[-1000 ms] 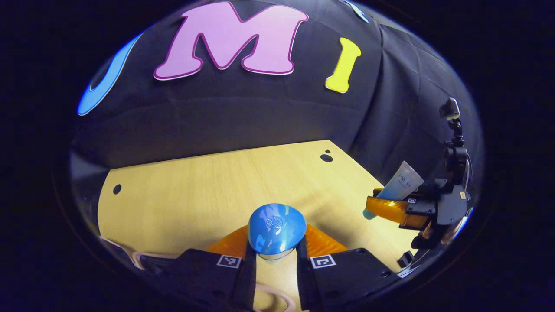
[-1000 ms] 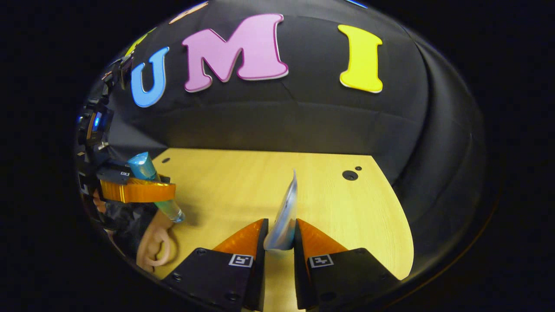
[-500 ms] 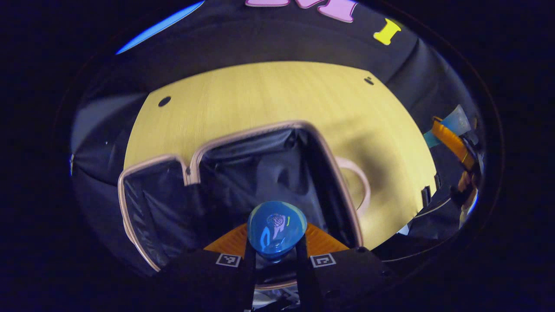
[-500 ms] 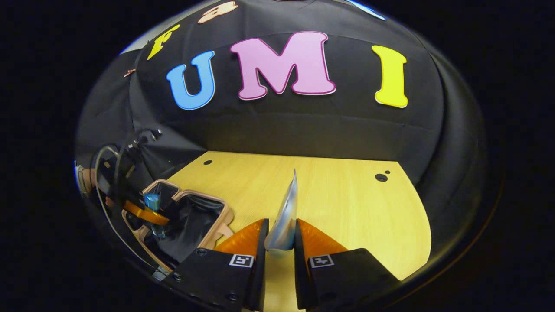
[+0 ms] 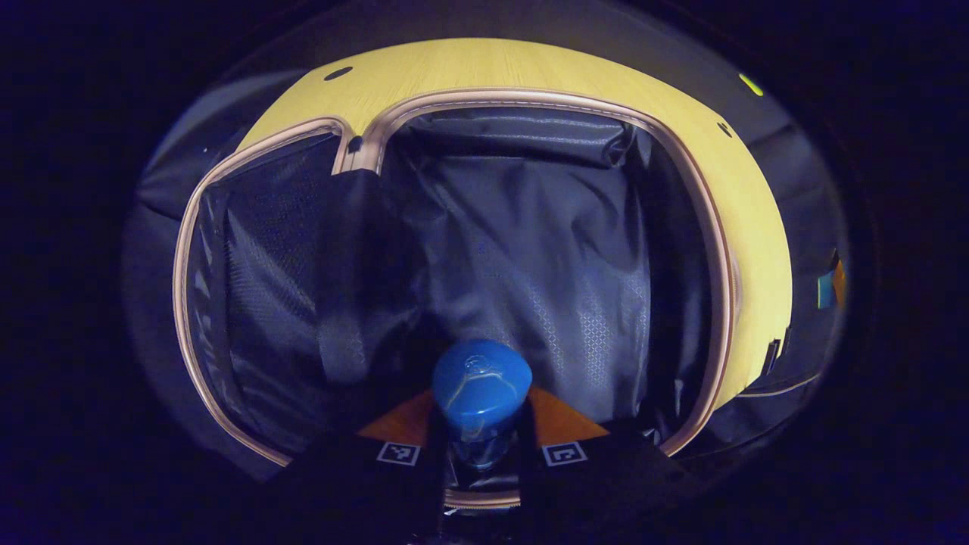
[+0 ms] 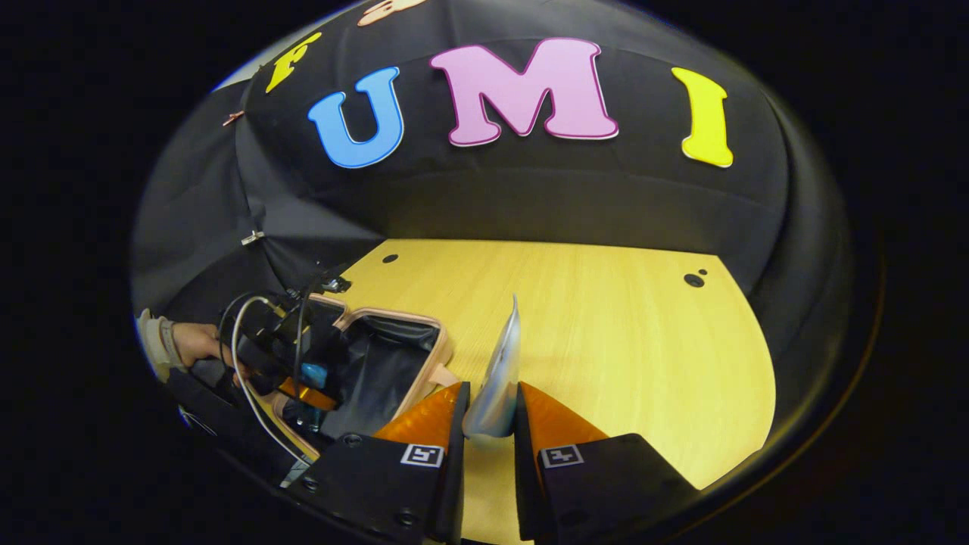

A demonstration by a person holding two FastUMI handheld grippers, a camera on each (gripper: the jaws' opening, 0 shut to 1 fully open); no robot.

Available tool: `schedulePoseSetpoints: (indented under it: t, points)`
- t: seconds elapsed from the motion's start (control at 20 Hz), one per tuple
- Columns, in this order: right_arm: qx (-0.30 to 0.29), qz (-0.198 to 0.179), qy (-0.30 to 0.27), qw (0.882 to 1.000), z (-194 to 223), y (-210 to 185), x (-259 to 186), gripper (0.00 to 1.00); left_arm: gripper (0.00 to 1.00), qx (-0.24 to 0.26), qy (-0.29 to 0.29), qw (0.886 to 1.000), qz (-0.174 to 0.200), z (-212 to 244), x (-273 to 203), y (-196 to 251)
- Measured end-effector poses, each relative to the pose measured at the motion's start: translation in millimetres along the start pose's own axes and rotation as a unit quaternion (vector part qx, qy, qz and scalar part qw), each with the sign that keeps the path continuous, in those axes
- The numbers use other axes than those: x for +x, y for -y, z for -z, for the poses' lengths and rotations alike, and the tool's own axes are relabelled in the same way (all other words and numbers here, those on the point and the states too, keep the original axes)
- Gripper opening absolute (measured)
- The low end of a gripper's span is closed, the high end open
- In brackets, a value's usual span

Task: First open the suitcase, pack the skin care products into it, and then close the suitcase.

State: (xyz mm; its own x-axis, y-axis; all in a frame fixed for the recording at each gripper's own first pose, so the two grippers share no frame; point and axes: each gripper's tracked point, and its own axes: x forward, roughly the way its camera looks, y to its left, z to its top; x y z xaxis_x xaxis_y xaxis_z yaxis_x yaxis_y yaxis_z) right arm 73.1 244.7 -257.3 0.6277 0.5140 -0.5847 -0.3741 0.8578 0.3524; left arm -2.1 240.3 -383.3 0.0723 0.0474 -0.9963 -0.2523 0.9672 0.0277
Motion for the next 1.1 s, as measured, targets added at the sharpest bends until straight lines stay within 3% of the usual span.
schedulePoseSetpoints:
  t: [0.05,0.25,0.35,0.4,0.65,0.8,0.95,1.1]
  points:
    - [0.006,-0.009,-0.009,1.000,4.1,-11.6,3.8,0.31,0.48,-0.005,0.000,1.000,0.003,-1.3,5.7,0.3]
    - [-0.002,-0.036,-0.046,0.998,21.7,-52.4,15.4,0.31,0.52,-0.007,0.005,1.000,0.009,-0.5,14.0,8.1]
    - [-0.014,-0.056,-0.076,0.995,36.6,-73.7,21.8,0.32,0.60,-0.014,0.018,0.999,0.031,-3.2,2.2,17.5]
    - [-0.020,-0.069,-0.094,0.993,43.5,-84.3,24.1,0.31,0.70,-0.014,0.035,0.998,0.043,-7.6,-11.8,19.9]
    - [-0.017,-0.113,-0.182,0.977,73.3,-139.4,54.7,0.31,0.78,-0.012,0.181,0.980,0.076,-33.5,-97.6,-5.9]
    - [0.008,-0.118,-0.268,0.956,104.2,-171.9,82.3,0.31,0.83,-0.035,0.218,0.973,0.062,-20.8,-126.8,-60.3]
    - [0.032,-0.121,-0.362,0.924,141.0,-187.3,92.7,0.32,0.83,-0.076,0.223,0.971,0.035,3.2,-135.5,-115.3]
    - [0.089,-0.087,-0.429,0.895,167.0,-186.6,101.6,0.32,0.84,-0.142,0.217,0.965,0.028,25.1,-129.2,-162.1]
